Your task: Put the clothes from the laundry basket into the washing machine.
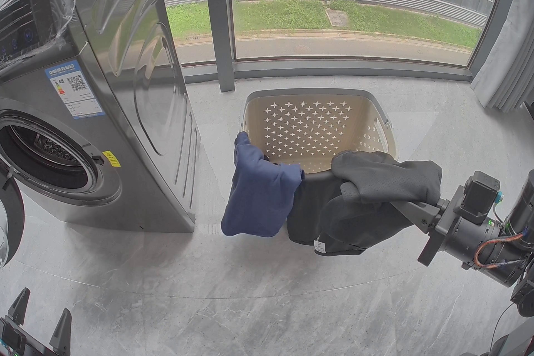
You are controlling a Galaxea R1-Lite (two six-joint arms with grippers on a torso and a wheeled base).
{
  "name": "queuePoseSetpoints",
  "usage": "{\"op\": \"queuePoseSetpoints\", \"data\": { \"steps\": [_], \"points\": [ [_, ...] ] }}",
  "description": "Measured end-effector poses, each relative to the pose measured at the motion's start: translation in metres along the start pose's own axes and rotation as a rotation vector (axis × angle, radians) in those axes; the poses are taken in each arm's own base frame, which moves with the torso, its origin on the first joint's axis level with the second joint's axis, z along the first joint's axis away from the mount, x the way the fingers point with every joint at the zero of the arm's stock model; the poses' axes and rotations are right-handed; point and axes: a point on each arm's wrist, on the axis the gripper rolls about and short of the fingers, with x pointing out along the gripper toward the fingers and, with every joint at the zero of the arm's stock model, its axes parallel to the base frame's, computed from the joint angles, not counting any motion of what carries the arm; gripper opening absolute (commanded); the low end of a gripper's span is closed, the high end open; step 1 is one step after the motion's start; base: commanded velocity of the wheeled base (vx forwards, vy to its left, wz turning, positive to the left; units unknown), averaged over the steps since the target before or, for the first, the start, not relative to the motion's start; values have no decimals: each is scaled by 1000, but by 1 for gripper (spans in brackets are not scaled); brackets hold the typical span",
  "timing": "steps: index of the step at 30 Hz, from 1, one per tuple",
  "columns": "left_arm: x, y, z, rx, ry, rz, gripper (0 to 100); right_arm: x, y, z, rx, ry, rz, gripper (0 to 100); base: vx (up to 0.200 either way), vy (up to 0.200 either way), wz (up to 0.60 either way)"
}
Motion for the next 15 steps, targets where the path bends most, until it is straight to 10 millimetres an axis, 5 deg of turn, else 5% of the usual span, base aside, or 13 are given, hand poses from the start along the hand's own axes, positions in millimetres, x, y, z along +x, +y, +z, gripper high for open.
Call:
{"op": "queuePoseSetpoints", "data": {
  "steps": [15],
  "points": [
    [0, 0, 0, 0, 0, -1, 100, 0, 3, 0, 0, 0, 20, 0, 0, 200, 0]
  ]
}}
